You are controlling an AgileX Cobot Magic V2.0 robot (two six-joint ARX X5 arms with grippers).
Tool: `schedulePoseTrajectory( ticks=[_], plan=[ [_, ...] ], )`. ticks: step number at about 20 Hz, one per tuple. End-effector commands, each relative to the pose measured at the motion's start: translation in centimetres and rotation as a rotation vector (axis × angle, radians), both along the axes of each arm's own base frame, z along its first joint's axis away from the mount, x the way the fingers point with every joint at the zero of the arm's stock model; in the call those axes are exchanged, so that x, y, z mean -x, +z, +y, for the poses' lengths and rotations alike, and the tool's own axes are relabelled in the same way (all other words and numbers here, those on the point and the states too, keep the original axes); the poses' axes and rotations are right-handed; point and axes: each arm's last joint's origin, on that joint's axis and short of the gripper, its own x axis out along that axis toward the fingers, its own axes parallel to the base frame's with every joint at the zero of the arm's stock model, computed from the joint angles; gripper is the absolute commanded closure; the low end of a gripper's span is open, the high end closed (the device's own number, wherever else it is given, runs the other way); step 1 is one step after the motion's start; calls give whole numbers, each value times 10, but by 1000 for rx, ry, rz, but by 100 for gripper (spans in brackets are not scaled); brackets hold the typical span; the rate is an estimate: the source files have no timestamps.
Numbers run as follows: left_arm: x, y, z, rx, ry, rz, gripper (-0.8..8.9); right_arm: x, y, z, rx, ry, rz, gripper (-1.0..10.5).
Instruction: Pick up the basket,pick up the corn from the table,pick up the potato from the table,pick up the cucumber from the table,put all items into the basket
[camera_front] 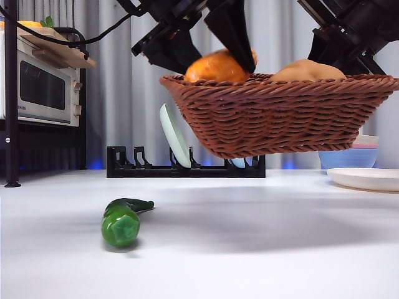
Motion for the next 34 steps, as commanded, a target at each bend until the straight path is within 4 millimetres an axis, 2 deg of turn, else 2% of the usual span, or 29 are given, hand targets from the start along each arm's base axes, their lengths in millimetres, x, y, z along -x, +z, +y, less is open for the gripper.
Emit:
schedulePoseTrajectory(
  ticks=[1, 3, 5, 9, 11, 13, 16, 21, 23, 29, 32, 33, 34],
  plan=[
    [0, -2, -2, 6, 2, 0, 247, -1, 1, 1, -18, 0, 3, 959],
    [2, 8, 1, 17, 2, -11, 247, -1, 1, 1, -18, 0, 3, 958],
    [11, 30, 10, 29, 2, -24, 248, -1, 1, 1, -18, 0, 3, 958],
    [47, 77, 51, 20, 16, -38, 248, -3, 2, -3, -20, -12, -16, 959],
    [66, 84, 75, -60, 77, -34, 248, -5, 3, -8, -21, -29, -24, 959],
    [80, 80, 93, -182, 132, 16, 248, -6, 3, -13, -21, -49, -24, 958],
    [85, 55, 96, -277, 170, 106, 249, -9, 3, -23, -22, -82, -31, 959],
    [76, -25, 81, -246, 213, 223, 249, -10, 3, -33, -26, -113, -29, 959],
    [66, -51, 79, -268, 246, 262, 249, -10, 3, -33, -26, -114, -27, 958],
    [25, -96, 65, -304, 290, 332, 249, -8, 1, -33, -22, -114, -3, 959],
    [11, -113, 63, -310, 318, 355, 254, -8, 1, -33, -21, -114, 7, 958],
    [8, -116, 64, -318, 324, 360, 286, -7, 0, -33, -20, -114, 10, 958],
    [6, -120, 64, -333, 314, 356, 414, -7, 0, -33, -20, -114, 11, 958]
  ],
)
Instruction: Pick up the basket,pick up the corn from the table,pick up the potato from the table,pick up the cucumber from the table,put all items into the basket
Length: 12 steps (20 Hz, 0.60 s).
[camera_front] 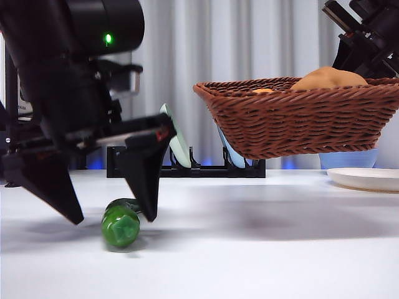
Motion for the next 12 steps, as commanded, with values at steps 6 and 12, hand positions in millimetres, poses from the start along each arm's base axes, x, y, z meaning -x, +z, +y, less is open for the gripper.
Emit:
schedulePoseTrajectory(
  ticks=[6, 12],
  plan=[
    [-1, -3, 1, -34, -167, -5, 821, -1, 1, 1, -18, 3, -1, 958],
    [48, 78, 26, 212, -610, 128, 821, -1, 1, 0, -10, 3, -7, 959]
  ],
)
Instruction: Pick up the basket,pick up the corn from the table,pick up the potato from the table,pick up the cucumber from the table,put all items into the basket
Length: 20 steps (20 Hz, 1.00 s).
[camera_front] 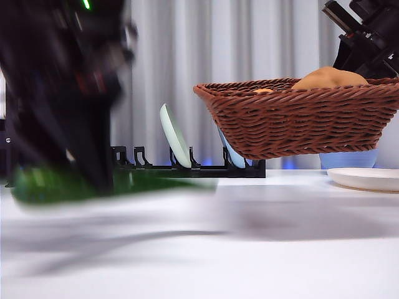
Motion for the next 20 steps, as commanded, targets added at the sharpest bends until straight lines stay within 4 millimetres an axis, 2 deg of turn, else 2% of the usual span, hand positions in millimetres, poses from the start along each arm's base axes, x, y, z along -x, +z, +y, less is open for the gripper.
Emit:
schedulePoseTrajectory(
  ticks=[1, 3, 6, 8, 9, 12, 16, 18, 20],
  plan=[
    [24, 43, 11, 200, -271, 6, 821, -2, 1, 1, -12, 4, -14, 958],
    [36, 82, 17, 390, -390, -83, 821, -2, 2, 1, -13, 5, -20, 959],
    [30, 137, 12, 581, -377, -396, 821, -2, 2, 3, -13, 12, -21, 959],
    [14, 154, 3, 653, -233, -564, 821, -2, 2, 6, -16, 21, -18, 959],
    [5, 157, -3, 670, -146, -605, 821, -1, 2, 8, -16, 26, -17, 958],
    [-28, 139, -25, 647, 62, -581, 821, 0, 2, 17, -18, 55, -15, 958],
    [-68, 89, -53, 454, 187, -558, 821, 3, 2, 30, -17, 100, -14, 958],
    [-78, 70, -60, 392, 201, -521, 821, 4, 2, 34, -17, 116, -14, 958],
    [-82, 60, -63, 364, 204, -500, 816, 5, 2, 36, -19, 121, -13, 959]
  ],
)
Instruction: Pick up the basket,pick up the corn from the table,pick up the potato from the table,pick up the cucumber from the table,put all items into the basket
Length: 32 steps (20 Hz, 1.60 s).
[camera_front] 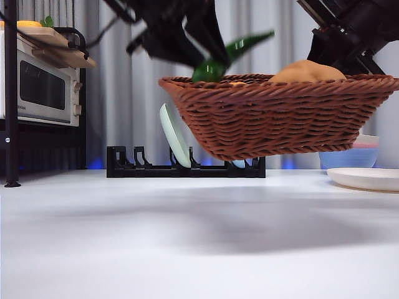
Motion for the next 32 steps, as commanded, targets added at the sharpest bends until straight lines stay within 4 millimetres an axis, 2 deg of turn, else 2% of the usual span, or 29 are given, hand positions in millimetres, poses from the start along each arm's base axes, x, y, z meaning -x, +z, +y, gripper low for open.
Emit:
schedulePoseTrajectory(
  ticks=[1, 2, 3, 4, 5, 7, 9, 16, 18, 22, 25, 26, 27, 30, 31, 32],
  plan=[
    [-1, -4, 0, -10, 23, 8, 808, -1, 1, 3, -20, 5, 1, 958],
    [-1, -5, 0, -18, 30, 8, 752, -1, 1, 3, -23, 1, 5, 958],
    [-1, -6, 1, -24, 30, 16, 585, -1, 1, 3, -23, 1, 5, 959],
    [0, -7, 1, -32, 30, 25, 373, -1, 1, 3, -23, 1, 6, 959],
    [0, -7, 2, -40, 34, 31, 252, -1, 1, 3, -25, -1, 8, 959],
    [1, -6, 3, -48, 47, 26, 248, -2, 0, 3, -31, -12, 16, 959],
    [3, 5, 5, -31, 53, 0, 248, -6, -4, 4, -45, -31, 37, 959],
    [30, 89, 34, -25, 147, -234, 248, -36, -39, 19, -108, -101, 140, 959],
    [41, 108, 43, -14, 165, -284, 248, -43, -53, 26, -72, -136, 159, 959],
    [58, 129, 58, 33, 173, -335, 248, -51, -86, 38, 11, -172, 229, 959],
    [64, 133, 64, 24, 168, -356, 248, -54, -99, 40, 42, -178, 257, 938],
    [65, 133, 65, 9, 178, -355, 248, -54, -99, 39, 57, -185, 249, 900],
    [65, 131, 65, -11, 189, -351, 248, -54, -99, 39, 59, -187, 247, 809],
    [66, 127, 67, -73, 198, -334, 249, -55, -97, 37, 57, -192, 241, 451],
    [66, 126, 67, -90, 199, -331, 249, -54, -94, 35, 60, -185, 222, 404],
    [66, 125, 68, -112, 209, -332, 249, -53, -88, 33, 61, -179, 200, 411]
  ],
)
